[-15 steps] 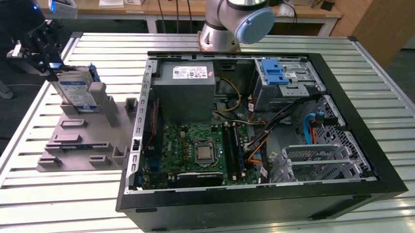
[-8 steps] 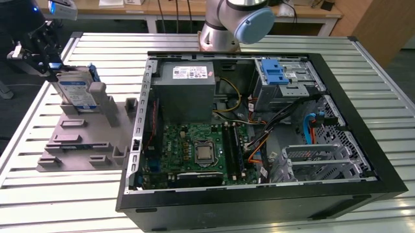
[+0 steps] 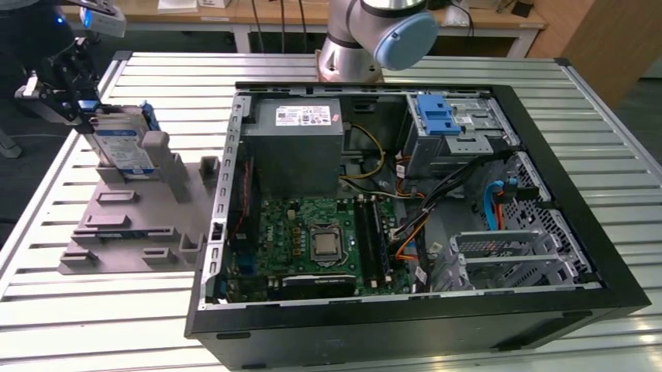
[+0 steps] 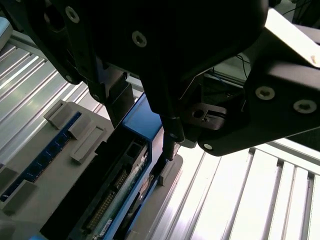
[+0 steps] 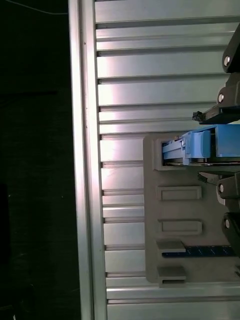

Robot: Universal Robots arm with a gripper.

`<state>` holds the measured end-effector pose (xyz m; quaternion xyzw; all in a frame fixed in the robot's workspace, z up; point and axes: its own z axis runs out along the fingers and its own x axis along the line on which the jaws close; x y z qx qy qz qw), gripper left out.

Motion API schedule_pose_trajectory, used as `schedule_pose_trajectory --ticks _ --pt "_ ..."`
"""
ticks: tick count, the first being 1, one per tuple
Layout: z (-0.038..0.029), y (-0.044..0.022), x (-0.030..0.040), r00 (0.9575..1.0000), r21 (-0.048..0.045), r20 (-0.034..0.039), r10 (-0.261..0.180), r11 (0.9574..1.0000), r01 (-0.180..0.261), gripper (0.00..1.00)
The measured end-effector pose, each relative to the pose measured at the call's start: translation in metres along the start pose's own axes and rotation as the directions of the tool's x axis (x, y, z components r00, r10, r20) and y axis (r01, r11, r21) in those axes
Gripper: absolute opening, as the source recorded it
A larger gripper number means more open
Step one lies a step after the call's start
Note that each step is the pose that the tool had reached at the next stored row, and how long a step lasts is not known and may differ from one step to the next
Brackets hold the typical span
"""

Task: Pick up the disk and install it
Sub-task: 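Pick up the disk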

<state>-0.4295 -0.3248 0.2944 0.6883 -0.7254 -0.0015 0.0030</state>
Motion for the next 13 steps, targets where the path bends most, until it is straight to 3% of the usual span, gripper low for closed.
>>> schedule_pose_trajectory --ticks 5,13 --pt "0.0031 -0.0001 -0.0009 1.0 -0.0076 -0.0013 0.001 1.0 -0.001 0.49" --pt "0.0037 -0.0003 -0.0011 1.0 -0.0083 -0.0041 0.003 1.0 -0.003 0.49"
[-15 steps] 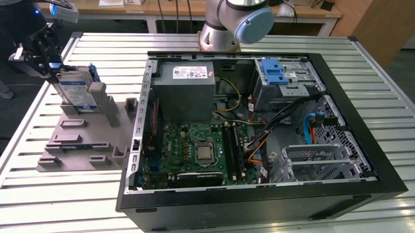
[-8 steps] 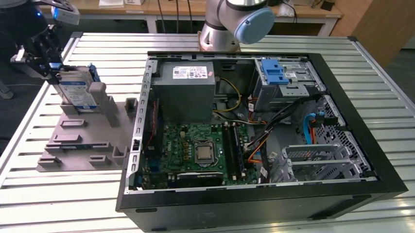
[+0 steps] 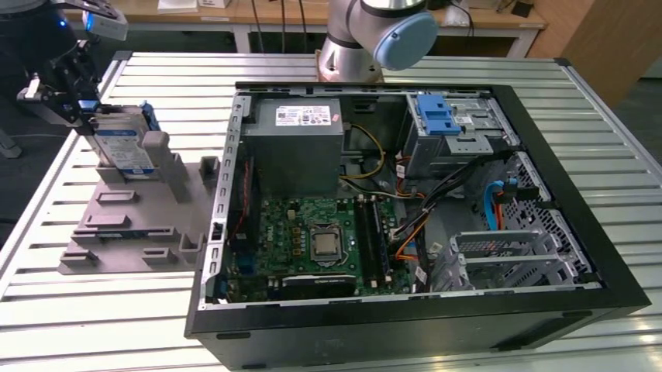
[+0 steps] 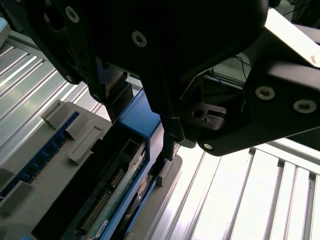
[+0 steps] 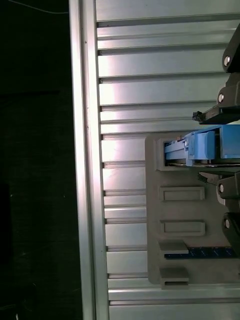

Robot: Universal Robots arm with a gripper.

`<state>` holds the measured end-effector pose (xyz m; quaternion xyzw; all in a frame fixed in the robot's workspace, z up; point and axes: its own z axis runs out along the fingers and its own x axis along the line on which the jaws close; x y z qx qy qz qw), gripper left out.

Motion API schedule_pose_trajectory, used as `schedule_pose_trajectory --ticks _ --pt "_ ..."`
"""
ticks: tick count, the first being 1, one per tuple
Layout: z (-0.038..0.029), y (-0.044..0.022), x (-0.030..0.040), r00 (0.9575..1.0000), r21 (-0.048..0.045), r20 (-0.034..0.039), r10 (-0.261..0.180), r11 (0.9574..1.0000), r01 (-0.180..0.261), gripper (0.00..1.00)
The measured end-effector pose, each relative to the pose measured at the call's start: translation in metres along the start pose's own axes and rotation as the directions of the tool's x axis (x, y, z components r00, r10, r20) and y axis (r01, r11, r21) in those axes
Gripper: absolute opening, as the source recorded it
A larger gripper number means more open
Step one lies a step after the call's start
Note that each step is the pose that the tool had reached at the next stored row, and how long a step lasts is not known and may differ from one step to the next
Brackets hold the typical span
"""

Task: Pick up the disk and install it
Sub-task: 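Pick up the disk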

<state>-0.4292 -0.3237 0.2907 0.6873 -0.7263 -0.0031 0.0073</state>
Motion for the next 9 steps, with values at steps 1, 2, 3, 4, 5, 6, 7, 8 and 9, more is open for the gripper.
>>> schedule_pose_trajectory --ticks 1,2,3,4,5,6,7,8,9 --pt "0.0 0.0 0.0 1.0 0.0 -0.0001 0.0 1.0 0.0 0.49" --pt "0.0 0.0 0.0 1.0 0.0002 -0.0005 0.0 1.0 0.0 0.49" --pt "0.0 0.0 0.0 1.0 0.0012 -0.0011 0.0 1.0 0.0 0.49" --pt "0.0 0.0 0.0 1.0 0.0033 -0.0021 0.0 1.0 0.0 0.49" --pt "0.0 0.0 0.0 1.0 0.0063 -0.0036 0.0 1.0 0.0 0.49" --pt "0.0001 -0.0001 0.0 1.0 0.0088 -0.0052 0.0 1.0 0.0 0.49" --pt "0.0002 -0.0001 0.0 1.0 0.0107 -0.0066 0.0 0.9999 0.0 0.49" --pt "0.0003 -0.0001 0.0 1.0 0.0123 -0.0079 0.0 0.9999 0.0 0.49" --pt "0.0004 0.0 0.0 1.0 0.0138 -0.0096 0.0 0.9999 0.0 0.49"
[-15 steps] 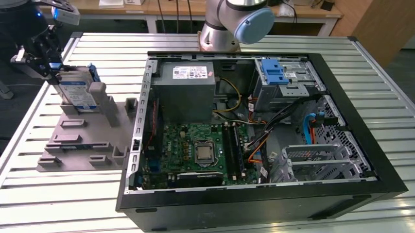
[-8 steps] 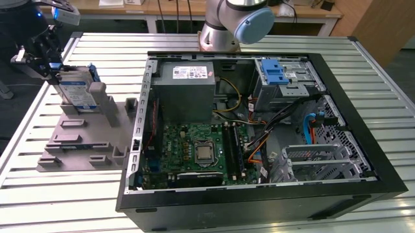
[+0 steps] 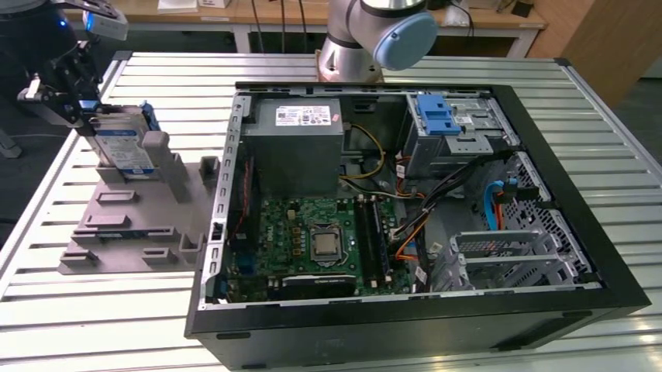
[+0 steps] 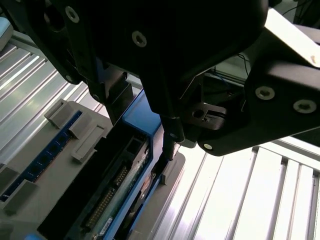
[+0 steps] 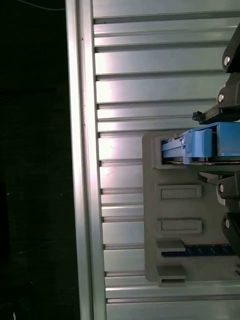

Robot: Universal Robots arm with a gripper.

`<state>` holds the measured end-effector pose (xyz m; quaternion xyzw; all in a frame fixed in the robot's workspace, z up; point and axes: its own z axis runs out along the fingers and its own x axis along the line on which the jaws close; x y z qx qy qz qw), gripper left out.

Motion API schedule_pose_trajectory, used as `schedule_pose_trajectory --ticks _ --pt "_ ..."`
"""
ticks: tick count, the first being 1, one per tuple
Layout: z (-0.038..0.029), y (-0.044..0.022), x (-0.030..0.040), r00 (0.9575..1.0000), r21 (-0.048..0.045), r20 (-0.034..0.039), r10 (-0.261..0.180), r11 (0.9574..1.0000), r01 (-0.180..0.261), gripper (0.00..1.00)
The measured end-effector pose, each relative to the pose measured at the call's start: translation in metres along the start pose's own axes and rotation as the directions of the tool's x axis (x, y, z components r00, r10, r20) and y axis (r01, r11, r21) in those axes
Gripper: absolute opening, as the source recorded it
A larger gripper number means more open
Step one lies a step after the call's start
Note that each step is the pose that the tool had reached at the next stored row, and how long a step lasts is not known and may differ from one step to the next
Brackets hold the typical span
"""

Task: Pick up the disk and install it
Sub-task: 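Pick up the disk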

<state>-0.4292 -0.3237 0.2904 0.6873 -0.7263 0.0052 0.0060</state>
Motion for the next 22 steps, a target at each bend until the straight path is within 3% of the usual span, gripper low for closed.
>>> schedule_pose_trajectory --ticks 15,17,18,22 --pt "0.0003 -0.0004 -0.0009 1.0 0.0009 -0.0015 0.0 1.0 0.0 0.57" --pt "0.0003 -0.0005 -0.0009 1.0 0.0009 -0.0019 0.0 1.0 0.0 0.55" --pt "0.0003 -0.0005 -0.0009 1.0 0.001 -0.0022 0.0 1.0 0.0 0.48" --pt "0.0003 -0.0005 -0.0009 1.0 0.001 -0.0031 0.0 1.0 0.0 0.47"
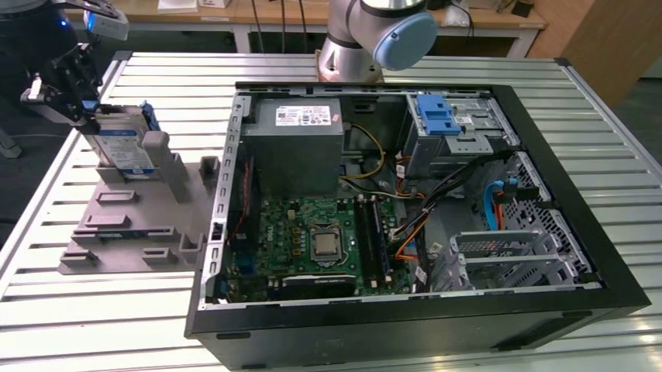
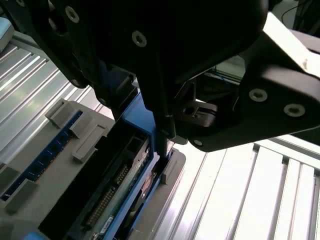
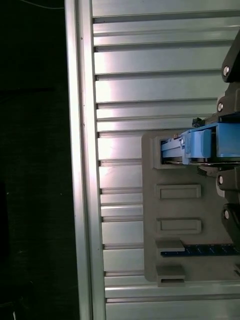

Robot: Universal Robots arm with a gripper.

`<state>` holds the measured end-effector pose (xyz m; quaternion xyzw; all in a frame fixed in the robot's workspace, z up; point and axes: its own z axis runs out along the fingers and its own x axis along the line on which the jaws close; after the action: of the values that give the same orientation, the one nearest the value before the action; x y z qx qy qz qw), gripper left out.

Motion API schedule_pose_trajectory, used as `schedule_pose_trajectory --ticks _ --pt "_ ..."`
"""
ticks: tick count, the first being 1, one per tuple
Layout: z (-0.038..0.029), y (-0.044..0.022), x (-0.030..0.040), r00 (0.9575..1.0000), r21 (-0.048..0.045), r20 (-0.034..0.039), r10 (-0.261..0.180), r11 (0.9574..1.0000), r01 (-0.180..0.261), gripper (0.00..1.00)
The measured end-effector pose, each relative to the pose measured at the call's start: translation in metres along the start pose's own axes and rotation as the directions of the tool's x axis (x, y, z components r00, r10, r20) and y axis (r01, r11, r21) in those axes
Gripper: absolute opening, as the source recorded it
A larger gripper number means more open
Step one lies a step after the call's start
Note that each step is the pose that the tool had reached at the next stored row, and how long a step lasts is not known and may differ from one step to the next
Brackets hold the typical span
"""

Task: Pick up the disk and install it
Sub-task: 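Pick up the disk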

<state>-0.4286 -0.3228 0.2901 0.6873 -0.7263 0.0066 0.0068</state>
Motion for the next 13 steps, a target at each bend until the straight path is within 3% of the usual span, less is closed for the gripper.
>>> schedule_pose_trajectory --ticks 1,5,13 --pt "0.0 0.0 0.0 1.0 0.0 0.0 0.0 1.0 0.0 0.4" --pt "0.0 0.0 0.0 1.0 0.0 -0.0002 0.0 1.0 0.0 0.36" --pt "0.0 0.0 0.0 1.0 0.0 -0.0007 0.0 1.0 0.0 0.36"
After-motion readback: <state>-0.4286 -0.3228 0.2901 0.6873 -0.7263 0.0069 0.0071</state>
